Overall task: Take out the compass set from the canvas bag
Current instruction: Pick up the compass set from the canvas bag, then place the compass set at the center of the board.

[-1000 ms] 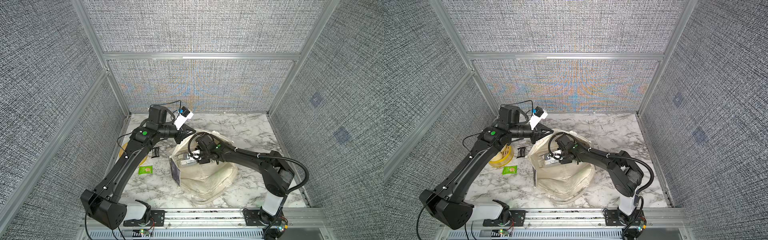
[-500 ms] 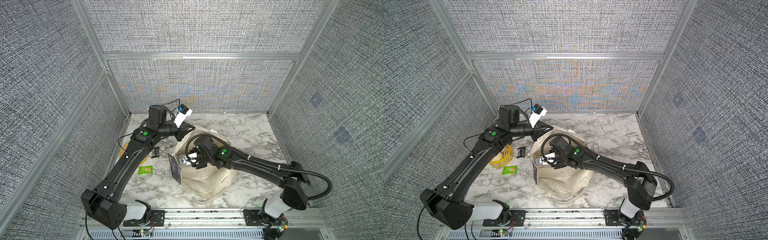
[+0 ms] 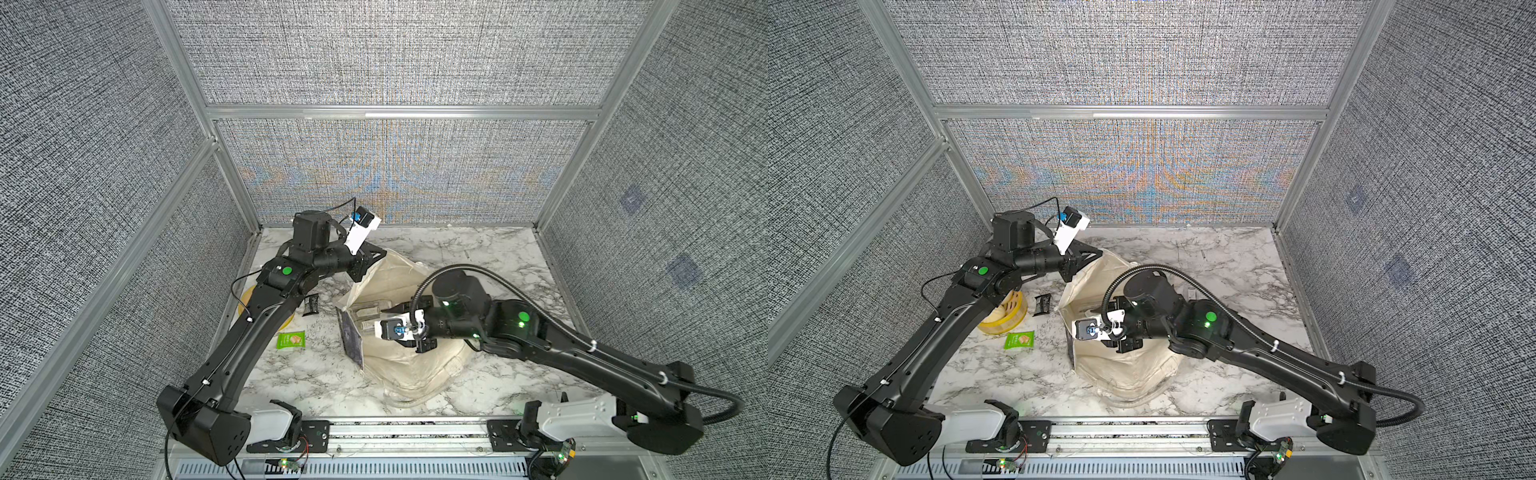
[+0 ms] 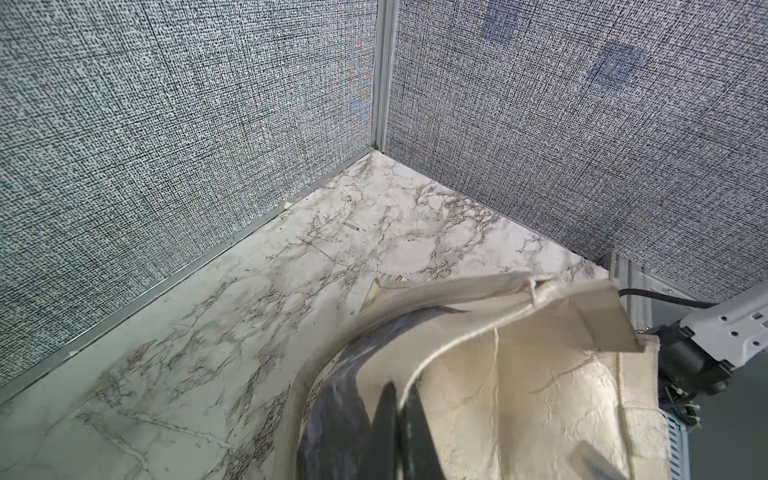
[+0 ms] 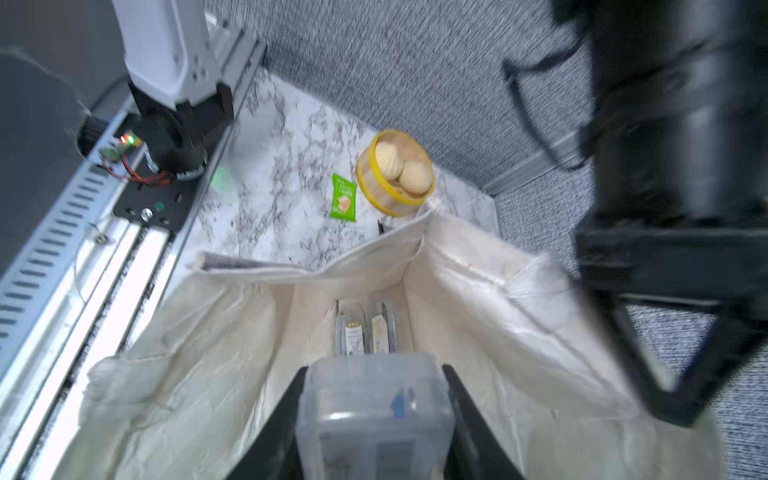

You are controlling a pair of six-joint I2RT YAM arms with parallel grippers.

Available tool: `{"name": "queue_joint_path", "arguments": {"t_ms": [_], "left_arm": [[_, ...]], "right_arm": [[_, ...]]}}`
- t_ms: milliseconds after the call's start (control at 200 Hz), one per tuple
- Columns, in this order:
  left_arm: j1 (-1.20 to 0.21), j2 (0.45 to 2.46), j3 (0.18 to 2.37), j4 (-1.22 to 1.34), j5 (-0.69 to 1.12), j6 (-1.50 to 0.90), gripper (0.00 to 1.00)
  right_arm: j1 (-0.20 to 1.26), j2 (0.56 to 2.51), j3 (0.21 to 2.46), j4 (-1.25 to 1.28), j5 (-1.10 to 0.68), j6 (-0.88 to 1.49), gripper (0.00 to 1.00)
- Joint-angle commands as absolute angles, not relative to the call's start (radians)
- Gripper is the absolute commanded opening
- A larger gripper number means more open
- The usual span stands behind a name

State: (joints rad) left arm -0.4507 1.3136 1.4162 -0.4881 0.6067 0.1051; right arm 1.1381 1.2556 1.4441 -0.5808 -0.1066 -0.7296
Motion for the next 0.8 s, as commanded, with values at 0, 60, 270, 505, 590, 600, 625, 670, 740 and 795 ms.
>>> {"name": "queue_joint_path", "arguments": {"t_ms": [0,60,270,505,590,600,625,670,740,795], "left_arm": [[-0.450,1.310,1.420,-0.411,0.607,0.107,0.00],[-0.451,1.313,1.417,-0.411,0.610,0.106,0.00],[-0.450,1.309,1.411,-0.411,0.611,0.105,0.00],[-0.449,1.303,1.404,-0.408,0.619,0.106,0.00],[-0.450,1.303,1.406,-0.412,0.622,0.107,0.00],[-0.450,1.303,1.407,-0.414,0.623,0.109,0.00],[-0.450,1.303,1.407,-0.415,0.622,0.110,0.00],[-0.450,1.301,1.407,-0.415,0.623,0.111,0.00],[-0.451,1.298,1.407,-0.415,0.625,0.110,0.00],[-0.450,1.296,1.407,-0.416,0.625,0.112,0.00]], "right_arm": [[1.169,1.224,1.549,-0.610,-0.051,-0.647,0.28],[1.171,1.220,1.626,-0.609,-0.053,-0.627,0.27],[1.100,1.282,1.851,-0.592,0.169,-0.550,0.25],[0.695,1.308,1.846,-0.633,0.355,-0.208,0.11],[0.522,1.320,1.753,-0.670,0.366,-0.063,0.05],[0.502,1.325,1.743,-0.681,0.364,-0.043,0.05],[0.453,1.339,1.719,-0.703,0.364,-0.002,0.03],[0.376,1.367,1.663,-0.731,0.365,0.072,0.01],[0.273,1.409,1.549,-0.730,0.320,0.190,0.00],[0.209,1.454,1.466,-0.707,0.259,0.261,0.00]]}}
